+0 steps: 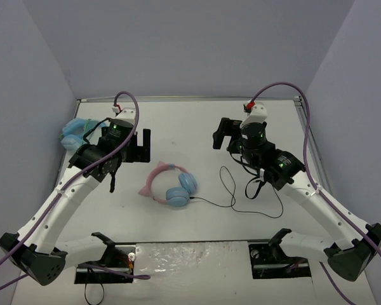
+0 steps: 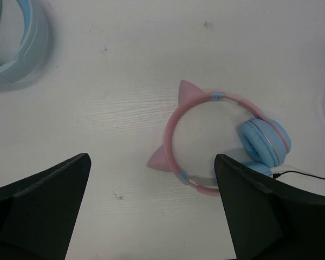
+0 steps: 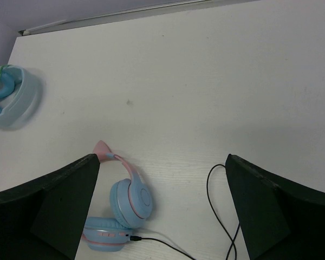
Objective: Wrap the headphones
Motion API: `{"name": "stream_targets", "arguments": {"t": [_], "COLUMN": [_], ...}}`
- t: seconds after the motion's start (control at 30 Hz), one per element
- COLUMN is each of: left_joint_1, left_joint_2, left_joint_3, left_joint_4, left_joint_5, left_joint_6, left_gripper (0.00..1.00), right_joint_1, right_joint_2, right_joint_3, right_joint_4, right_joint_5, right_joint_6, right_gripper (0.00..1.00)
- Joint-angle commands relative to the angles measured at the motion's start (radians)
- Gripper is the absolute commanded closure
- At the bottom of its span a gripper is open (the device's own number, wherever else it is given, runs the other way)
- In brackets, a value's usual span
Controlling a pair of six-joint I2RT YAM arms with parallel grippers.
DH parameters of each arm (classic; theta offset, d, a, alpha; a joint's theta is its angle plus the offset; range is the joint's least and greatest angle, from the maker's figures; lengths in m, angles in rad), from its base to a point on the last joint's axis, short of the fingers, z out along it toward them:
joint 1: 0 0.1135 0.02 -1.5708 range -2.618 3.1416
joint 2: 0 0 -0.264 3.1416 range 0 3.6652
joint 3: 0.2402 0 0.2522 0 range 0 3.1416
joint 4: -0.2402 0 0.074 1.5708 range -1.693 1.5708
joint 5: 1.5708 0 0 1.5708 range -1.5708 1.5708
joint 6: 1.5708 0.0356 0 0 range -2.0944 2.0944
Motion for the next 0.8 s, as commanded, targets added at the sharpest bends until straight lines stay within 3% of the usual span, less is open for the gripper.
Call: {"name": "stream_targets", "arguments": {"t": [0.0, 0.5, 0.77], "left_joint_1": [0.008, 0.008, 0.024], "left_joint_2": [-0.031, -0.027, 0.013], "left_joint_3": [0.013, -0.018, -0.102], "left_joint_4": [0.035, 0.028, 0.065], "left_joint_5": [0.001, -0.035, -0.042], "left_joint_6": [0.006, -0.005, -0.037], "left_gripper": [0.03, 0.03, 0.03], "right_joint_1": [0.008, 0.008, 0.04], "right_joint_2": [-0.033, -0.016, 0.157], "right_joint_3": [0.005, -0.02, -0.025], "right_joint_4": [0.05, 0.047, 0.056], "right_joint_5": [0.02, 0.012, -0.062], "right_joint_6": [0.006, 0.035, 0.006], "right_gripper": [0.0, 0.0, 0.0]}}
